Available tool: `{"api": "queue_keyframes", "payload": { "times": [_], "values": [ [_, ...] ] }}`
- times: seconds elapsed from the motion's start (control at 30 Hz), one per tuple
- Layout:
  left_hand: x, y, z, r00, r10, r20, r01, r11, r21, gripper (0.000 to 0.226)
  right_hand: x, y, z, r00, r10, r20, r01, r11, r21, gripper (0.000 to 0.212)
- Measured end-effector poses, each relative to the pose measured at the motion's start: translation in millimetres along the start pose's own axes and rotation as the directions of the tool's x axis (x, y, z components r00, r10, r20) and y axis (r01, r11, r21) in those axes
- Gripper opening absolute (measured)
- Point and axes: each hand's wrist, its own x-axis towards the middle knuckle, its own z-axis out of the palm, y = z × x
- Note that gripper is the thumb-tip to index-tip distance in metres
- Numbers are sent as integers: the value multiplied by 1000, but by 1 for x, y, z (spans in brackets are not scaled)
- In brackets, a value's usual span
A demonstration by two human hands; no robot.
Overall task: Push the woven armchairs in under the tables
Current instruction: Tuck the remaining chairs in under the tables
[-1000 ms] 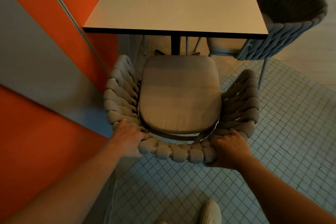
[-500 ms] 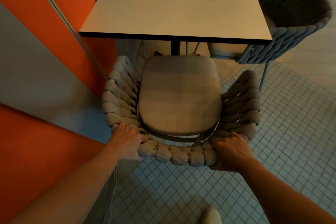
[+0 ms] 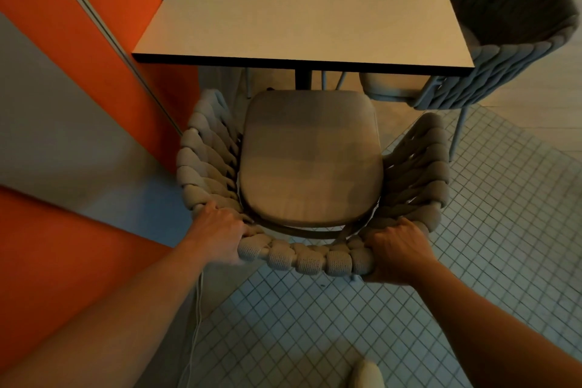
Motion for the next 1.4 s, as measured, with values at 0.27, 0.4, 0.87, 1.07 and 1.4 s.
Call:
{"api": "queue_keyframes", "payload": {
  "times": [0.27,0.4,0.87,1.07,1.4],
  "values": [
    [-1,5,-3,999,-35,23,35,999,-15,39,2,-3,1,1000,25,1,-25,998,52,24],
    [-6,7,-4,999,-39,7,39,998,-39,41,1,-4,4,999,48,2,-48,998,42,22],
    [-25,15,13,999,-17,-33,15,999,-48,49,-22,-18,12,999,45,4,-45,999,30,26],
    [-23,16,16,998,-47,-31,45,997,-58,48,-19,-14,15,1000,9,-10,-9,1000,16,25],
    [-9,13,4,999,-39,-8,38,997,-69,52,-6,1,6,1000,20,-17,-20,1000,19,22]
  ]
}}
